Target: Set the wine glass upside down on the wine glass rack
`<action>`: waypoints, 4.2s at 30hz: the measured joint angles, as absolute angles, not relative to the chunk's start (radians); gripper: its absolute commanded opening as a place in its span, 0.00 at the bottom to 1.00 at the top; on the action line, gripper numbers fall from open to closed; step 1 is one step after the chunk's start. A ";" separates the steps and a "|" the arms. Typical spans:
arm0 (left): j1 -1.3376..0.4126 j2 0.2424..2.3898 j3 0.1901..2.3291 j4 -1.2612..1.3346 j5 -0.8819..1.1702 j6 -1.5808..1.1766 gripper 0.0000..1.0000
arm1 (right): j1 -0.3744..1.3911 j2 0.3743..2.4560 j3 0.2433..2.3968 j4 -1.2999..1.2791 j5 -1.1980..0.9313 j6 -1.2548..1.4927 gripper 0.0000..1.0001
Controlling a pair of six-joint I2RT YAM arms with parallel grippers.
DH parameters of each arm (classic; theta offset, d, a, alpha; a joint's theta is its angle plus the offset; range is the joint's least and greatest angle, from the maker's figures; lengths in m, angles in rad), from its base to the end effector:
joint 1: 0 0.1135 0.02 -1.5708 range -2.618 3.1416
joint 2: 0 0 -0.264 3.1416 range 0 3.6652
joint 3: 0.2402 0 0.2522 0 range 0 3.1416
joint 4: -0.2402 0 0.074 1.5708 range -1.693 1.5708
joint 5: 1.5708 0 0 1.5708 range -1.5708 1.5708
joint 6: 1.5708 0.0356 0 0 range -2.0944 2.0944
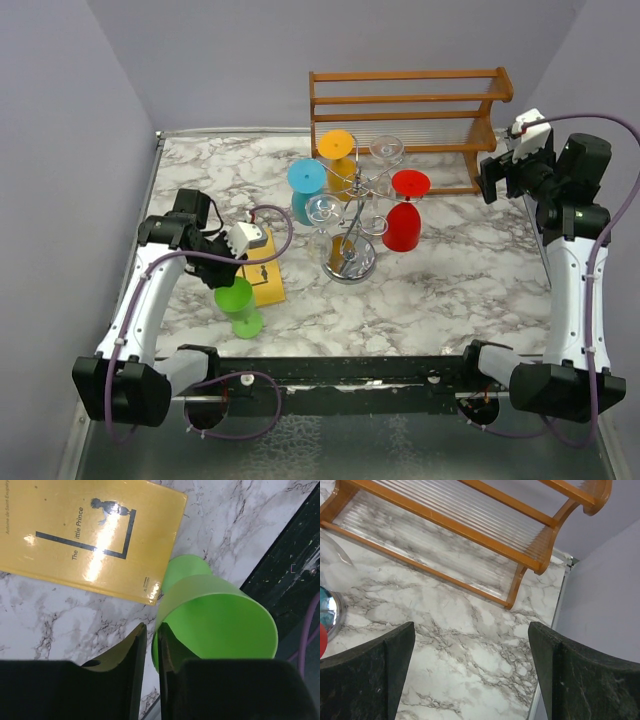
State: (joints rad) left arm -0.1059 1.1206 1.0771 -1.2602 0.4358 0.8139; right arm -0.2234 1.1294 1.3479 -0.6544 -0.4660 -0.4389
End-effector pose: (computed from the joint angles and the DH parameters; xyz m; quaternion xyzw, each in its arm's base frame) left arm 0.1779 -0.0340 0.2980 0.4553 0.8543 -0.1559 0.1962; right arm 0.2271 -0.0352 0.4192 -0.2116 0.8024 0.0141 0.5579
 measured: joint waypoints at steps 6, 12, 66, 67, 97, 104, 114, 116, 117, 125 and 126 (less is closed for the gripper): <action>-0.106 1.162 1.178 -1.310 0.462 0.848 0.00 | -0.224 1.131 1.330 -0.649 -0.464 -0.439 0.95; -0.106 1.222 1.319 -1.386 0.464 0.867 0.00 | -0.224 1.132 1.328 -0.651 -0.460 -0.439 0.98; -0.106 1.399 2.130 -0.553 0.471 -0.133 0.00 | -0.159 1.305 1.710 -0.748 -0.888 -0.178 0.88; -0.106 1.415 2.130 -0.516 0.508 -0.177 0.00 | -0.142 1.312 1.723 -0.741 -0.887 -0.166 0.87; -0.437 1.672 2.222 -0.284 0.571 -0.293 0.00 | 0.078 1.356 1.781 -0.543 -0.746 0.120 0.65; -0.454 1.672 2.221 -0.294 0.568 -0.259 0.00 | 0.078 1.362 1.827 -0.520 -0.674 0.157 0.52; -0.465 1.672 2.202 -0.295 0.568 -0.232 0.00 | 0.078 1.394 1.845 -0.492 -0.645 0.218 0.41; -0.469 1.672 2.202 -0.294 0.567 -0.227 0.00 | 0.078 1.399 1.845 -0.492 -0.638 0.230 0.39; -0.472 1.672 2.202 -0.294 0.568 -0.224 0.00 | 0.078 1.401 1.845 -0.492 -0.634 0.235 0.39; -0.491 1.672 2.202 -0.294 0.567 -0.198 0.00 | 0.079 1.407 1.845 -0.491 -0.617 0.277 0.28; -0.493 1.672 2.202 -0.295 0.568 -0.194 0.00 | 0.079 1.409 1.845 -0.490 -0.617 0.282 0.25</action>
